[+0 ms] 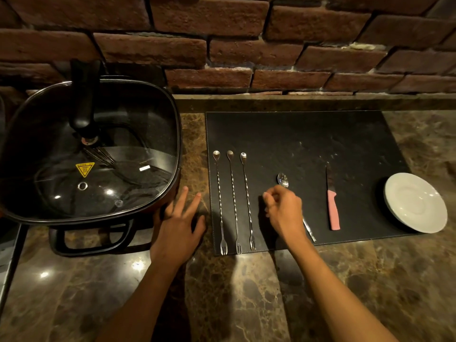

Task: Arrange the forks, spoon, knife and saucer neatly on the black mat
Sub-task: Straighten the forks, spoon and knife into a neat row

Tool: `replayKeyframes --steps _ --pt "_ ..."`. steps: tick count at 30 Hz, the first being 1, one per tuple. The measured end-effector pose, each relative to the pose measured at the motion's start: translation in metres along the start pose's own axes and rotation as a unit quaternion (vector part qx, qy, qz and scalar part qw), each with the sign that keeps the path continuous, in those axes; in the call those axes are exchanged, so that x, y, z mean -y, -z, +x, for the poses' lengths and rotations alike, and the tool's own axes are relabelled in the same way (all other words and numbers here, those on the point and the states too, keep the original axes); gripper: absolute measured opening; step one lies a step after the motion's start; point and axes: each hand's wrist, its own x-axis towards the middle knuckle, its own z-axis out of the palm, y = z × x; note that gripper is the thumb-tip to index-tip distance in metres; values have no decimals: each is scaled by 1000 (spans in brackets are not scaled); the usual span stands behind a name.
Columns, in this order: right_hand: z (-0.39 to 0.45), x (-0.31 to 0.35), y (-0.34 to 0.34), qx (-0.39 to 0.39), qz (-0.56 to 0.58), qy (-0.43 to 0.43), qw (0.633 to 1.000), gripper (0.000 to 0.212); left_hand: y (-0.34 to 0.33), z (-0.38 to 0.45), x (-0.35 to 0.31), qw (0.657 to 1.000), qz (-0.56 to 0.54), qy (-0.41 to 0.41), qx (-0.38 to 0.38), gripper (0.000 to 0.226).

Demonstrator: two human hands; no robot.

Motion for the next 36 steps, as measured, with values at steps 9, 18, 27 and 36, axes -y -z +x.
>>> replayKeyframes --steps 9,18,27,36 --pt "-1 -51 60 -47 -129 -15 990 8 -4 3 3 999 41 6 9 62" --pt "5 -43 68 39 -255 62 964 13 2 -22 -44 990 -52 -9 -127 60" --pt "1 -47 75 42 -237 74 968 10 -60 -87 -190 963 31 -268 25 68" --pt "20 -35 65 60 -188 75 977 11 -74 -77 -191 957 90 -264 83 79"
